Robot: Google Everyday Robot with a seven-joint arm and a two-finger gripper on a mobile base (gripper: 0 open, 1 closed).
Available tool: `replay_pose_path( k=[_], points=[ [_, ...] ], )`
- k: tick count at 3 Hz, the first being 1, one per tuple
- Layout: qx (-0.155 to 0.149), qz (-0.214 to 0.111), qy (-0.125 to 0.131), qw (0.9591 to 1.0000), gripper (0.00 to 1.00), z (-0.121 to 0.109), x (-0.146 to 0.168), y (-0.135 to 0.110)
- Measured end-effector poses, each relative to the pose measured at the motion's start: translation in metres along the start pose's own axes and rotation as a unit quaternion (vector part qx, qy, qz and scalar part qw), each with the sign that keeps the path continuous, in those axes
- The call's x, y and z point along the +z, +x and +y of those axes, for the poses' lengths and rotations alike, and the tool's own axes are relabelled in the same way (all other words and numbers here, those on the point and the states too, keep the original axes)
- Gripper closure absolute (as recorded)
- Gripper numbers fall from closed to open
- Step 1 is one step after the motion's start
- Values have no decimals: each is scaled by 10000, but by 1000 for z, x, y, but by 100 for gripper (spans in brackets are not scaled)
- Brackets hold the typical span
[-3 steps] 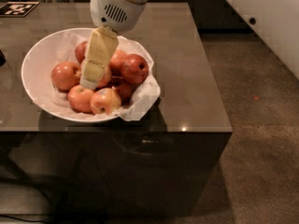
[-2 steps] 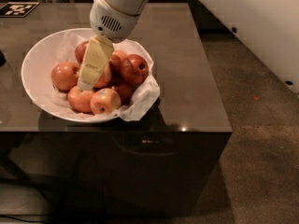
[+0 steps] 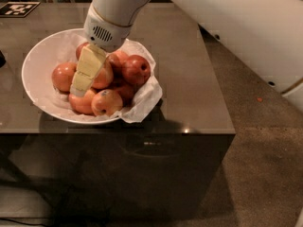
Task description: Pick apple from white bowl
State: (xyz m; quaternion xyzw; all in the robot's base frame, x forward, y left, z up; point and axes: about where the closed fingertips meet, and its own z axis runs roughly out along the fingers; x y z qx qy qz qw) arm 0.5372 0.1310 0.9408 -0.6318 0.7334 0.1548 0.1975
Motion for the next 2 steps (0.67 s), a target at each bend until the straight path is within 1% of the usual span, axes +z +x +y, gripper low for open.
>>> replay_pose_path(
  k=[1,2],
  points=[
    [-77,-118,53,9999,0,-1,-2,0],
    [-83,-192,72,9998,0,-15,20,8]
  ],
)
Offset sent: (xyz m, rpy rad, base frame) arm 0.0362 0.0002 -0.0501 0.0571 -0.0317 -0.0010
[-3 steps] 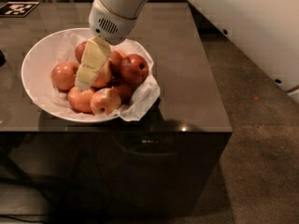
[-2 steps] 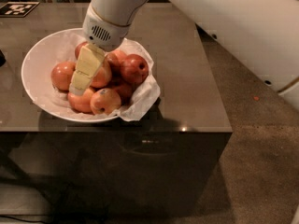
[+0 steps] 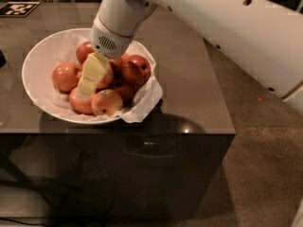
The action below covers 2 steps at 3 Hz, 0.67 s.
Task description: Pick apple from white bowl
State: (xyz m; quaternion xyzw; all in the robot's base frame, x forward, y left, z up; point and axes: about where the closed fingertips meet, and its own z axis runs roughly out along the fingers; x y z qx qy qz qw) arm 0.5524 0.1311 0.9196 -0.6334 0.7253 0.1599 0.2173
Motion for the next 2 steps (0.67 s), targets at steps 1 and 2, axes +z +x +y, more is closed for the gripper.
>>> replay_pose_path(
  k=[1,2],
  points=[
    [-61,-51,28,10000,0,-8,13,4],
    [-189,-95,26,9998,0,-7,22,5]
  ],
)
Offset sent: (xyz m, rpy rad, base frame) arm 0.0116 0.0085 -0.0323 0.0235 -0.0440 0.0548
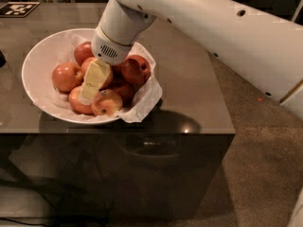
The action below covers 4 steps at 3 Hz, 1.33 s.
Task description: Pick apple from white bowl
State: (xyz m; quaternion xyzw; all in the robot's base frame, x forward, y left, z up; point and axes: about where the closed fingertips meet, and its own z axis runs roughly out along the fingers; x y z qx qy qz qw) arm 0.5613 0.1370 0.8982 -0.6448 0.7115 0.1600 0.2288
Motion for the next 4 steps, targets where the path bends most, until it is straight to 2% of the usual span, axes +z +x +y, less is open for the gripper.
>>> replay_pose_path(
  k=[1,4],
  points=[
    [-6,-2,0,10000,19,0,0,0],
    [-6,-2,0,10000,88,0,0,0]
  ],
)
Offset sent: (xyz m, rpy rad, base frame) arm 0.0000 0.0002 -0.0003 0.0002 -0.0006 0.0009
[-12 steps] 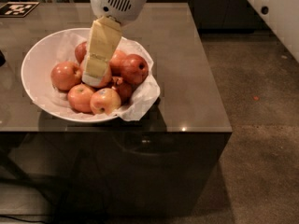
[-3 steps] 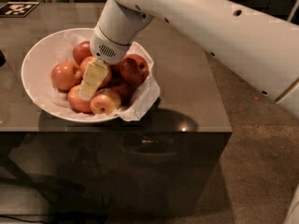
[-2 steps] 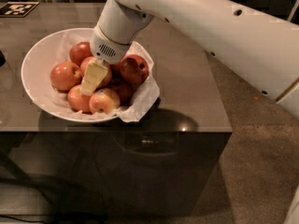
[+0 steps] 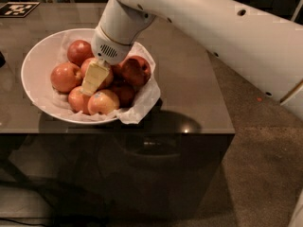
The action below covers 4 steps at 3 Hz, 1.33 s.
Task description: Pick apple from white bowl
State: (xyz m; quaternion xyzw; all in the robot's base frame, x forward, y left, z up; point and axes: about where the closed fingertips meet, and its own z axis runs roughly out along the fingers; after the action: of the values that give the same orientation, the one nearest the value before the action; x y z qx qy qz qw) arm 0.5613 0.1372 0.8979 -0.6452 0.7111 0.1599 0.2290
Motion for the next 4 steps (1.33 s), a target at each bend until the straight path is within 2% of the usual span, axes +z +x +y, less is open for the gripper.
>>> replay_pose_path(
  k=[1,2,4],
  points=[
    [0,0,0,10000,100,0,0,0],
    [0,0,0,10000,100,-1,-7,-4],
    [-16,-247,-25,9997,100,-12,-33,-10]
  ],
)
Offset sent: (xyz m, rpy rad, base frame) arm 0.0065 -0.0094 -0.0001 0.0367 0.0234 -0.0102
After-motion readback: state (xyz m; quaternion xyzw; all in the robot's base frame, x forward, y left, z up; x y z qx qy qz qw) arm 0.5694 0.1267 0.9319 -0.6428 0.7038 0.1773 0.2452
